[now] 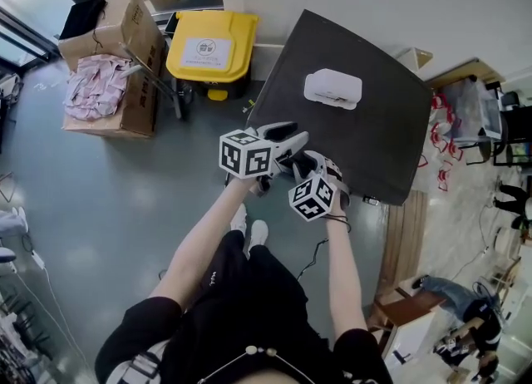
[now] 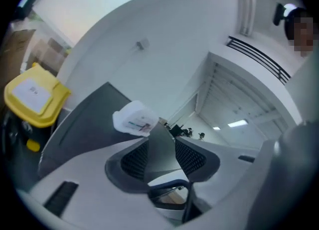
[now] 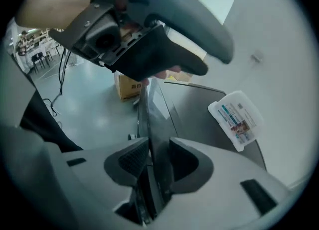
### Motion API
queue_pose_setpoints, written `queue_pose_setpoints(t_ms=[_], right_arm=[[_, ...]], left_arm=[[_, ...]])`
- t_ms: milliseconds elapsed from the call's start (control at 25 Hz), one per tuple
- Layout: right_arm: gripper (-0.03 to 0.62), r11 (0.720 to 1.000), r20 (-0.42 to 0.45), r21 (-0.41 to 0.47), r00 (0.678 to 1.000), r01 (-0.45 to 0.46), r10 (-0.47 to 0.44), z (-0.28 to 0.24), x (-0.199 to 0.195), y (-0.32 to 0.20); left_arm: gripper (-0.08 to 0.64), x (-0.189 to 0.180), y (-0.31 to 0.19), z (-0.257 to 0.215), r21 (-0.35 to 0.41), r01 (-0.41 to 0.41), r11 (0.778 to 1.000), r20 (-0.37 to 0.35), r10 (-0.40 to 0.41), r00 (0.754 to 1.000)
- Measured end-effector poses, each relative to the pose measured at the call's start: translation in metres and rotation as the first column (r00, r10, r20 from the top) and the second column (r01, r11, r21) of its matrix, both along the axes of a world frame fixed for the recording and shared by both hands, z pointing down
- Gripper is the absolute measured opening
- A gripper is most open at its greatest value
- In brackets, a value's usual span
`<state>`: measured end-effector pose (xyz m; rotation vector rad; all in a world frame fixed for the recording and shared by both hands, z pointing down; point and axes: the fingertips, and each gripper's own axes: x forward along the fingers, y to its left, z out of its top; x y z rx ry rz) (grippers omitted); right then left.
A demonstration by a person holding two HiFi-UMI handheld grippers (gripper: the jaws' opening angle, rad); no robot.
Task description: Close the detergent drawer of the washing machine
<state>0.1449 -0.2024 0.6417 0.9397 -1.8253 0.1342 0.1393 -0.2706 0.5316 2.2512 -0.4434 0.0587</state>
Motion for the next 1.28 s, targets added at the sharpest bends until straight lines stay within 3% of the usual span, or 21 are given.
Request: queue_pose_setpoints(t_ms=[80, 200, 280, 360, 440, 520, 560, 760, 1040, 1280], right_arm=[[0.060, 0.997, 0.085, 0.049, 0.995, -0.057, 0.052, -0.019, 0.000, 0.002], [0.029, 0.974, 0.273, 0.135, 0.952, -0.184, 0.142, -0.061, 0.001, 0.001], [0.026, 0.940, 0.408, 0.209, 0.897, -0.271, 0.168, -0.097, 0.002, -0.002], [0.012, 0.883, 0.539, 0.294, 0.826, -0.367, 0.164, -0.140, 0.004, -0.005], [0.003, 0.828, 0.653, 0.342, 0.746, -0.444, 0.130, -0.180, 0.003, -0.005], [0.003, 0.796, 0.715, 0.376, 0.695, -0.474, 0.076, -0.211, -0.002, -0.004], [0.002, 0.786, 0.721, 0.398, 0.692, -0.473, 0.051, -0.222, -0.006, -0.002], [0.002, 0.763, 0.680, 0.479, 0.733, -0.434, -0.010, -0.252, -0.020, 0.007], [0.002, 0.736, 0.716, 0.507, 0.695, -0.449, -0.069, -0.284, -0.015, 0.021], [0.002, 0.703, 0.703, 0.553, 0.703, -0.448, -0.105, -0.309, -0.005, 0.029]], left_arm=[[0.165, 0.009, 0.017, -0.033, 0.145, -0.054, 0.988, -0.026, 0.059, 0.998], [0.105, -0.003, 0.026, -0.071, 0.361, -0.012, 0.932, 0.006, 0.011, 1.000], [0.044, -0.014, 0.026, -0.088, 0.467, 0.027, 0.884, 0.051, -0.058, 0.997], [0.014, -0.025, 0.028, -0.100, 0.550, 0.039, 0.834, 0.103, -0.114, 0.988], [0.006, -0.034, 0.032, -0.111, 0.618, 0.043, 0.785, 0.131, -0.156, 0.979], [0.006, -0.040, 0.038, -0.123, 0.656, 0.059, 0.753, 0.124, -0.184, 0.975], [0.006, -0.043, 0.041, -0.129, 0.666, 0.070, 0.743, 0.111, -0.192, 0.975], [0.006, -0.053, 0.053, -0.152, 0.698, 0.096, 0.710, 0.082, -0.212, 0.974], [0.006, -0.063, 0.064, -0.175, 0.723, 0.147, 0.675, 0.067, -0.280, 0.958], [0.006, -0.059, 0.077, -0.188, 0.739, 0.145, 0.657, 0.056, -0.275, 0.960]])
